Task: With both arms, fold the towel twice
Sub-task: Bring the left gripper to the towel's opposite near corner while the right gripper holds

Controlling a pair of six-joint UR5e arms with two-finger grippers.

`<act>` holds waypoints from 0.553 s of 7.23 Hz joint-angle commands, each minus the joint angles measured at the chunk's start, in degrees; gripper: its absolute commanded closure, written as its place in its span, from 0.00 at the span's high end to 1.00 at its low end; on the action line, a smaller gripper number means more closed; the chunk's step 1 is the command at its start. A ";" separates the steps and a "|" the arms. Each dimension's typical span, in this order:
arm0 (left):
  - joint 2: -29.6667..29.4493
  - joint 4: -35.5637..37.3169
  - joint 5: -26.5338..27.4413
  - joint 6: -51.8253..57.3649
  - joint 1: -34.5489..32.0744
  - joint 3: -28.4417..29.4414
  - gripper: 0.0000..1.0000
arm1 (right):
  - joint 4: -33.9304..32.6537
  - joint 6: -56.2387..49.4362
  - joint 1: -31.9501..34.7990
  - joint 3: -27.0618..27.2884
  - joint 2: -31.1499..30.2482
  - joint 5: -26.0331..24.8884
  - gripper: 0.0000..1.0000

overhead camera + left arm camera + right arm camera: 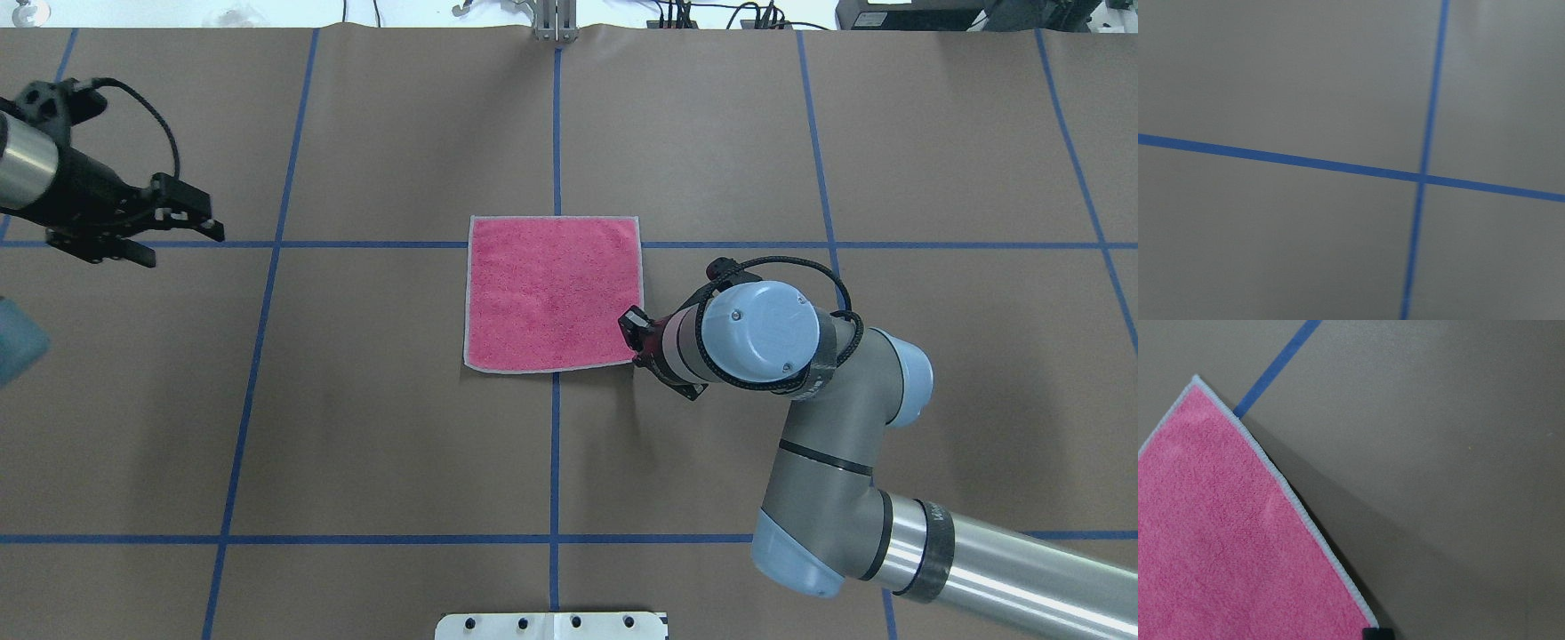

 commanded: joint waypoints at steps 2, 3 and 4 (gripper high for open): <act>-9.18 2.15 12.84 -23.20 15.91 0.48 0.99 | -0.01 -0.15 0.14 0.10 -0.39 0.76 0.00; -11.81 3.22 12.94 -26.04 17.68 1.09 0.99 | -0.01 -0.85 0.22 0.10 -0.57 0.76 0.00; -14.97 3.23 13.12 -28.33 18.83 3.53 0.99 | 0.17 -0.86 0.22 0.10 -1.53 0.76 0.00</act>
